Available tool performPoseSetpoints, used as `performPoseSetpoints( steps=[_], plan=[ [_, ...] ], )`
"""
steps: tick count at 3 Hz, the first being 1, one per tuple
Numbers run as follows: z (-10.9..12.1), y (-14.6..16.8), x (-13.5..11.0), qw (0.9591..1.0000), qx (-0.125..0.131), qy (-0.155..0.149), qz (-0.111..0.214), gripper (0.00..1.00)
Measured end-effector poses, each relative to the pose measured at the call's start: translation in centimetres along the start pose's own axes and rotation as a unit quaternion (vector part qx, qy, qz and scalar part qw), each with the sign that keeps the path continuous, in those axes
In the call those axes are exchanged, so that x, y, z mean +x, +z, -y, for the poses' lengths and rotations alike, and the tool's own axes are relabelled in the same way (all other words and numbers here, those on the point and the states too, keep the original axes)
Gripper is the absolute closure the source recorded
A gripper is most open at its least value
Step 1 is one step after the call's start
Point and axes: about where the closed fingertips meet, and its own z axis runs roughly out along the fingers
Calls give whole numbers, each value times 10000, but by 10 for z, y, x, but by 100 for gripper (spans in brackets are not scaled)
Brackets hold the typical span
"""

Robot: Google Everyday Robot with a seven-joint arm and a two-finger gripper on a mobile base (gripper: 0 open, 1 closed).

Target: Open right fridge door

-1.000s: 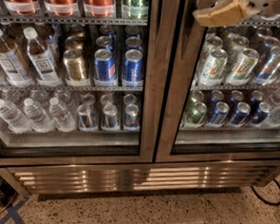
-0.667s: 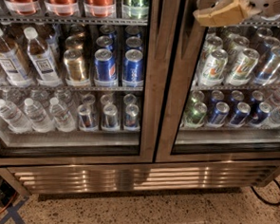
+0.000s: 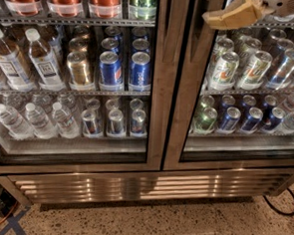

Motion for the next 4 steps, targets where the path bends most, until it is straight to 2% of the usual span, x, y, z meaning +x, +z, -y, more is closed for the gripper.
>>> performPoseSetpoints(
  steps=[1, 2, 4],
  plan=[
    [0, 0, 0, 10000, -1, 0, 0, 0],
    [0, 0, 0, 10000, -1, 0, 1, 0],
    [-14, -9, -6, 10000, -1, -1, 2, 0]
  ],
)
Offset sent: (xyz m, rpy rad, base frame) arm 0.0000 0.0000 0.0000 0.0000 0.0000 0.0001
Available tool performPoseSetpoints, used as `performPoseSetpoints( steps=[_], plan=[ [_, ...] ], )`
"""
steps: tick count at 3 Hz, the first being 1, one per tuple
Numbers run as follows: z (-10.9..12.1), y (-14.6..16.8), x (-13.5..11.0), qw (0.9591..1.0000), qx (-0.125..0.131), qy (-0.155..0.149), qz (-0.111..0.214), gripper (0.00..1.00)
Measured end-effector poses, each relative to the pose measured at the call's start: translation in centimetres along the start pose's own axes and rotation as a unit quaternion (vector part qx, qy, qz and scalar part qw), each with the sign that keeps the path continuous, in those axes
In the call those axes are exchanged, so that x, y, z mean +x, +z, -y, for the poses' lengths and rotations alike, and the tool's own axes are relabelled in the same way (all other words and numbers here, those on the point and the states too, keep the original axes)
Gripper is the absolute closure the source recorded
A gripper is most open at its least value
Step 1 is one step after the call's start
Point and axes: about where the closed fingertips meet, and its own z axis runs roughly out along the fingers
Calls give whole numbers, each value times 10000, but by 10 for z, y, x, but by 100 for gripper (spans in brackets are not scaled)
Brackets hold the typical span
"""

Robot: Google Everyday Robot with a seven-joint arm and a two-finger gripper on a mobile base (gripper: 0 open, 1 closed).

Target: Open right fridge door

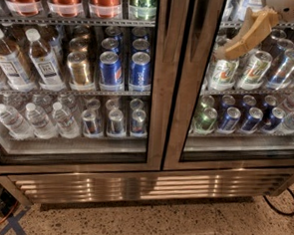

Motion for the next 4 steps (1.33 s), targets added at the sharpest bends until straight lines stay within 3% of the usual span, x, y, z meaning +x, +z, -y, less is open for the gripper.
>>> performPoseSetpoints(
  steps=[4],
  plan=[
    [-11, -6, -2, 9999, -65, 31, 85, 0]
  ],
)
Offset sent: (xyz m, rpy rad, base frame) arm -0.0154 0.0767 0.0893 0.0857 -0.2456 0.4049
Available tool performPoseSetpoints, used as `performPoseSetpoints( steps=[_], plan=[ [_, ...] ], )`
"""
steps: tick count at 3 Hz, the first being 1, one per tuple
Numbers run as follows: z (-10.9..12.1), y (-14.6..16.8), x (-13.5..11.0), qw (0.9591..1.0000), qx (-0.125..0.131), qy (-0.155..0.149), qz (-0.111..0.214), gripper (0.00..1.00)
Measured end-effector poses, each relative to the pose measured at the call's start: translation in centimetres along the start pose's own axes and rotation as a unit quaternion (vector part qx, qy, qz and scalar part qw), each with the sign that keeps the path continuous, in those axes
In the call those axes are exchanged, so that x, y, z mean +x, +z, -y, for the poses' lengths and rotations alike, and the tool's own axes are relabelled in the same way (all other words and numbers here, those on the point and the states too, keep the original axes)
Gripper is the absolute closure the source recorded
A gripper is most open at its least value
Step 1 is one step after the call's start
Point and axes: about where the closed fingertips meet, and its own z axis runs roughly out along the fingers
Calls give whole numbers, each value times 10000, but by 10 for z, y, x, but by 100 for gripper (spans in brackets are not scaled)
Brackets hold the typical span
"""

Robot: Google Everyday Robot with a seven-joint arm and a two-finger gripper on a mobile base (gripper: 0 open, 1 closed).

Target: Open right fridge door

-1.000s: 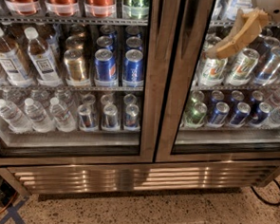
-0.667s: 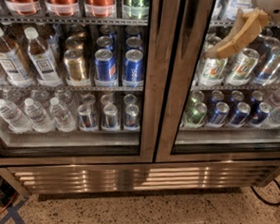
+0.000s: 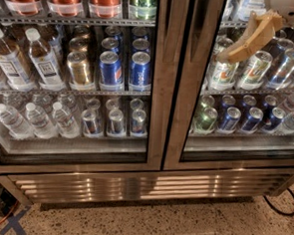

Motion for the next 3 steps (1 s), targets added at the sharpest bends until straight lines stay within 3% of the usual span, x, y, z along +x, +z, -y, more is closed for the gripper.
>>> performPoseSetpoints(
  steps=[1, 2, 3],
  plan=[
    [-2, 1, 3, 9999, -71, 57, 55, 17],
    [-1, 6, 14, 9994, -244, 180, 157, 18],
    [-3, 5, 13, 9994, -244, 180, 157, 16]
  ],
)
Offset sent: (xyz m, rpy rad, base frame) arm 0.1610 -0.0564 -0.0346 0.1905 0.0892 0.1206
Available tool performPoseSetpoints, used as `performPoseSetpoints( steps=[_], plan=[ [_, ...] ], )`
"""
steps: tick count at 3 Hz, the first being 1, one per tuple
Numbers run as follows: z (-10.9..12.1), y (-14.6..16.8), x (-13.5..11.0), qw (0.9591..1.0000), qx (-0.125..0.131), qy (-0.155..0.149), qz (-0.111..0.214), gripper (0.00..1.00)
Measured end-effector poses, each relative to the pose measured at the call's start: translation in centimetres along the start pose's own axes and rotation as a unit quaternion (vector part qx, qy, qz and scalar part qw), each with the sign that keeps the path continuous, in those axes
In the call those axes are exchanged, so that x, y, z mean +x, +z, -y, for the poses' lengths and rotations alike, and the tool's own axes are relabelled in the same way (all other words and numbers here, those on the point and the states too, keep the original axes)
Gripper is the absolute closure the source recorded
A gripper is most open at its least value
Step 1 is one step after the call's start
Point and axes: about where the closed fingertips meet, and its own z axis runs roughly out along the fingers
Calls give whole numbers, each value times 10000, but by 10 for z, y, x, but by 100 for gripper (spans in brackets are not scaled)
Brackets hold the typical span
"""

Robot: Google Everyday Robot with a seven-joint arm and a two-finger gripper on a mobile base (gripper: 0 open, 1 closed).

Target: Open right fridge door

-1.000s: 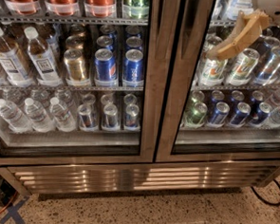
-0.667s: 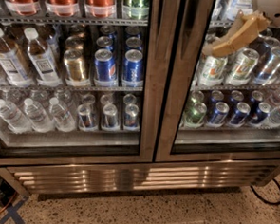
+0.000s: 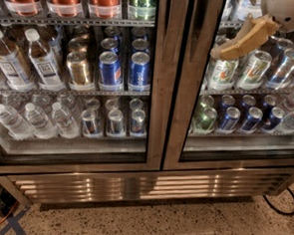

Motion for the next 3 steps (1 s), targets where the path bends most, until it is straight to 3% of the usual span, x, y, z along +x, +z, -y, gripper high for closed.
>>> performPoseSetpoints(
  steps=[3],
  plan=[
    [0, 1, 8, 9998, -103, 107, 110, 14]
  ],
)
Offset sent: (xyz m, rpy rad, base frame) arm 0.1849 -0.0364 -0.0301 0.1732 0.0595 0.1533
